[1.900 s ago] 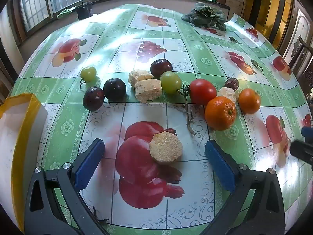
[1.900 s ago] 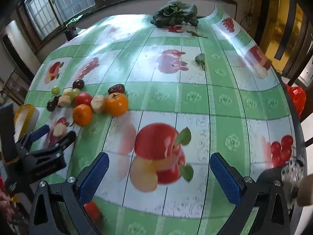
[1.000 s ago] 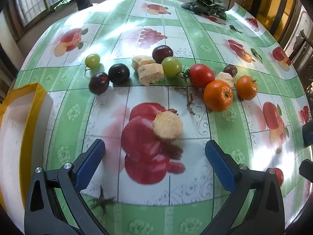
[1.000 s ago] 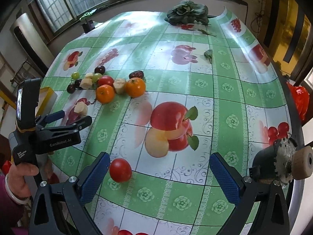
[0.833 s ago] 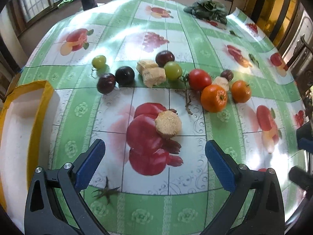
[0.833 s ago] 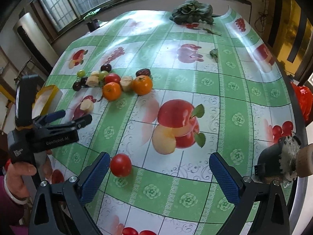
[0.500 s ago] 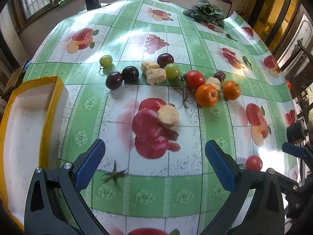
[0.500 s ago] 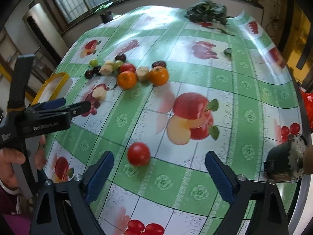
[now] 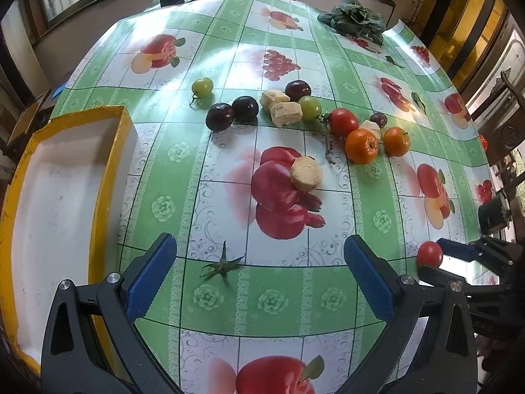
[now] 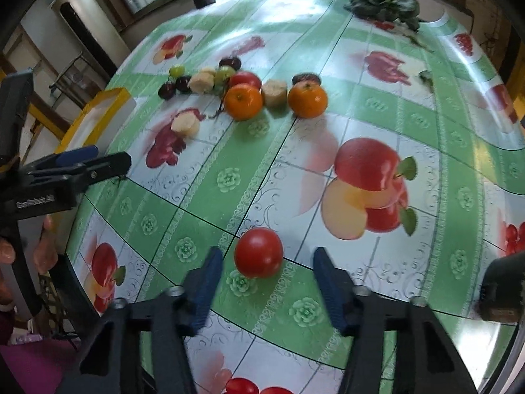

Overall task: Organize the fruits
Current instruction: 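Grasp the red tomato with the right gripper while the left gripper approaches the tan biscuit, then close the left gripper on the round tan biscuit and lift it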

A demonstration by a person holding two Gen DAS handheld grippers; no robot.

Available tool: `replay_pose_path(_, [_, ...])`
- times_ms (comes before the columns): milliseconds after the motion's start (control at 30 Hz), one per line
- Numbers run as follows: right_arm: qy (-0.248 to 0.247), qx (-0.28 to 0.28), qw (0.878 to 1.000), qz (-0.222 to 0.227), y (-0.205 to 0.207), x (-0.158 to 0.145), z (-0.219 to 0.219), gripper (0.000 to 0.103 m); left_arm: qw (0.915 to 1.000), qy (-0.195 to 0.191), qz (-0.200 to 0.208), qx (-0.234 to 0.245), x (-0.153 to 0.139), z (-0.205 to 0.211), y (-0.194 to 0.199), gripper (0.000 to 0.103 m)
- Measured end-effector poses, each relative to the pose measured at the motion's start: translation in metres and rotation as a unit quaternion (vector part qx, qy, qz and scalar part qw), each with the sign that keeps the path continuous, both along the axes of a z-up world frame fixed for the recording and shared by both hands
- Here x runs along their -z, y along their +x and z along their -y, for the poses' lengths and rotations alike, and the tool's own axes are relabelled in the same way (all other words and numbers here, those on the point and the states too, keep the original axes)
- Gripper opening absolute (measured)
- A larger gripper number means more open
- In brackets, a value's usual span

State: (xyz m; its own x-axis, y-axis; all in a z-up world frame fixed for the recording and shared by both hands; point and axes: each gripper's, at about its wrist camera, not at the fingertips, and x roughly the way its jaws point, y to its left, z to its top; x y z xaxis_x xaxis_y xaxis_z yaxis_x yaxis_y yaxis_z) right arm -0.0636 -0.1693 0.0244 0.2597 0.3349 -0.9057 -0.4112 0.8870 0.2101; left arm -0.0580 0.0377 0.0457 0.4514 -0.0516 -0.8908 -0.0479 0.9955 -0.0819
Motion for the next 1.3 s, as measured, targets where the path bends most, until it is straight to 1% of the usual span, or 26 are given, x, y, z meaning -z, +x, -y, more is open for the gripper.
replay_pose_path(33, [-0.004,-0.002,1.000,0.003,0.001,0.001,-0.001,0.043,1.0000,0.000,0.000,0.001,0.000,0.000,0.002,0.103])
replay_pose_path(100, [-0.006,-0.015,1.000,0.003,0.001,0.001,-0.003,0.030,1.0000,-0.001,-0.002,-0.001,0.001,0.001,0.007,0.103])
replay_pose_path(133, [-0.002,-0.020,1.000,0.000,0.001,0.000,-0.003,0.030,1.0000,-0.004,-0.003,-0.002,0.001,0.001,0.010,0.103])
replay_pose_path(233, [-0.011,-0.023,1.000,0.007,0.003,-0.004,-0.001,0.030,0.9999,-0.011,-0.002,-0.003,0.003,0.004,0.022,0.103])
replay_pose_path(333, [-0.005,-0.010,1.000,0.007,0.010,-0.007,0.006,0.030,0.9999,-0.006,-0.002,0.008,0.006,0.011,0.037,0.103])
replay_pose_path(400, [-0.005,-0.005,1.000,0.007,0.014,-0.008,0.009,0.030,0.9999,0.003,-0.002,0.016,0.009,0.016,0.046,0.102])
replay_pose_path(500, [-0.003,-0.003,1.000,0.011,0.018,-0.011,0.011,0.030,0.9998,0.008,-0.008,0.017,0.015,0.017,0.057,0.096])
replay_pose_path(567, [-0.004,-0.001,1.000,0.015,0.021,-0.014,0.012,0.030,0.9997,0.009,-0.015,0.014,0.021,0.016,0.064,0.088])
replay_pose_path(600, [-0.002,0.001,1.000,0.017,0.022,-0.016,0.013,0.030,0.9996,0.011,-0.020,0.015,0.024,0.017,0.067,0.077])
replay_pose_path(633, [-0.001,0.004,1.000,0.017,0.024,-0.016,0.014,0.030,0.9994,0.013,-0.029,0.016,0.029,0.017,0.070,0.071])
replay_pose_path(667, [0.001,0.007,1.000,0.016,0.025,-0.017,0.015,0.030,0.9992,0.024,-0.026,0.017,0.031,0.019,0.071,0.071])
replay_pose_path(733, [0.005,0.010,1.000,0.014,0.027,-0.018,0.017,0.030,0.9986,0.040,-0.018,0.030,0.032,0.024,0.071,0.064])
replay_pose_path(767, [0.006,0.009,1.000,0.014,0.028,-0.018,0.016,0.030,0.9986,0.036,-0.018,0.033,0.032,0.026,0.071,0.062])
replay_pose_path(800, [0.007,0.007,1.000,0.014,0.028,-0.019,0.015,0.030,0.9986,0.034,-0.018,0.035,0.032,0.026,0.071,0.058])
replay_pose_path(867, [0.008,0.000,1.000,0.017,0.029,-0.020,0.011,0.030,0.9986,0.033,-0.017,0.036,0.031,0.025,0.069,0.042])
replay_pose_path(900, [0.008,-0.004,1.000,0.018,0.028,-0.021,0.009,0.030,0.9988,0.032,-0.018,0.033,0.030,0.024,0.068,0.029])
replay_pose_path(1000, [0.009,-0.015,1.000,0.022,0.024,-0.024,0.002,0.030,0.9994,0.006,-0.028,0.021,0.029,0.015,0.065,0.029])
replay_pose_path(1133, [0.011,-0.027,0.999,0.026,0.022,-0.027,-0.007,0.030,0.9992,-0.010,-0.036,0.012,0.021,0.011,0.056,0.029])
replay_pose_path(1300, [0.012,-0.038,0.999,0.037,0.020,-0.033,-0.018,0.030,0.9994,-0.023,-0.027,-0.002,0.006,0.001,0.043,0.029])
